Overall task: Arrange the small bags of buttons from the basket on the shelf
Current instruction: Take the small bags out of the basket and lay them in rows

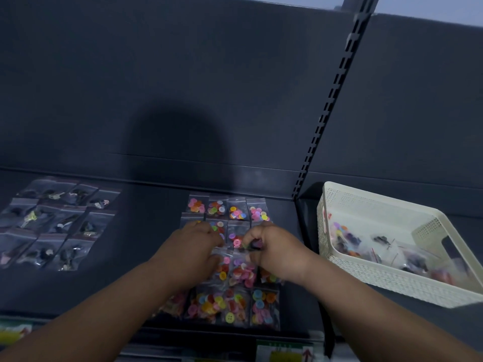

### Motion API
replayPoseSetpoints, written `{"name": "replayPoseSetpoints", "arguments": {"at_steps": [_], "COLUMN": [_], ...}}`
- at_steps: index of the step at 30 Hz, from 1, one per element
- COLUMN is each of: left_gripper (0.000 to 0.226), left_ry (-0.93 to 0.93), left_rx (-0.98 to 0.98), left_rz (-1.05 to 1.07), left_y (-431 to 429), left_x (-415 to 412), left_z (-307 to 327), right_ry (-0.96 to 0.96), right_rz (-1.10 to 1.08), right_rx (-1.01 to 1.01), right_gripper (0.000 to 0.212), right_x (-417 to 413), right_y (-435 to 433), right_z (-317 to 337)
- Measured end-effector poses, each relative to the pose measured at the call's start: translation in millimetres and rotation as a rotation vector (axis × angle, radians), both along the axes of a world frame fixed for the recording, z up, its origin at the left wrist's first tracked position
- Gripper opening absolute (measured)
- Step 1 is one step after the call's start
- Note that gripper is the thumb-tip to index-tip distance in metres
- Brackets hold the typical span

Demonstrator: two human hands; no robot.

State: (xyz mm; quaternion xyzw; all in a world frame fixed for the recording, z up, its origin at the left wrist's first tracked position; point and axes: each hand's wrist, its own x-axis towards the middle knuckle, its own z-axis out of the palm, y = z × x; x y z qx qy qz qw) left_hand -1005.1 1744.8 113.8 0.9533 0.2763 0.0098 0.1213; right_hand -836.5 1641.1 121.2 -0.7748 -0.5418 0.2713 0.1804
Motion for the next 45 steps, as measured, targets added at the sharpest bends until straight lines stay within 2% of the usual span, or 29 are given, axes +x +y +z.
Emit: {"name": "replayPoseSetpoints", "arguments": {"at_steps": [6,14,17,20,25,28,32,38,42,45], "left_gripper": [0.035,0.029,0.023,0.031,0.035,0.033,0.033,0.034,0.037,0.037], "left_ry": [-0.060,-0.092,-0.123,-0.131,-0.152,-0.175,-0.231,-0.227,-0.128,-0.031], "left_rx": [-0.016,0.003,0.018,0.041,0.084,0.084,0.041,0.000,0.059,0.124], "left_rz": [0.044,0.069,0.073,0.077,0.068,0.046,-0.021,-0.118,-0.126,-0.112], "left_y": [-1.0,-7.7,-10.4,-10.7,-18.7,-29.2,-49.8,-89.5,-109.9,-118.8], "left_x": [5.8,13.1,20.7,31.2,57.7,81.3,119.8,181.8,217.0,237.3], "left_z": [7.7,10.0,16.0,22.8,36.9,41.4,46.1,47.4,43.7,38.6], "right_ry": [0.062,0.039,-0.074,-0.143,-0.154,-0.157,-0.147,-0.235,-0.212,-0.213], "right_rz": [-0.047,-0.032,0.026,0.039,-0.019,-0.101,-0.215,-0.290,-0.279,-0.202], "right_rx": [0.021,0.050,0.122,0.220,0.358,0.364,0.234,-0.153,-0.346,-0.343], "right_gripper": [0.022,0.017,0.022,0.026,0.022,0.021,0.020,0.046,0.063,0.065], "right_x": [8.9,15.2,20.1,26.8,52.6,80.4,129.3,199.6,221.7,225.4], "right_y": [-5.4,-5.3,-7.5,-11.7,-25.9,-42.5,-73.5,-128.8,-153.9,-159.1], "right_z": [3.8,4.9,12.2,22.7,41.3,48.4,47.9,42.3,35.1,26.2]}}
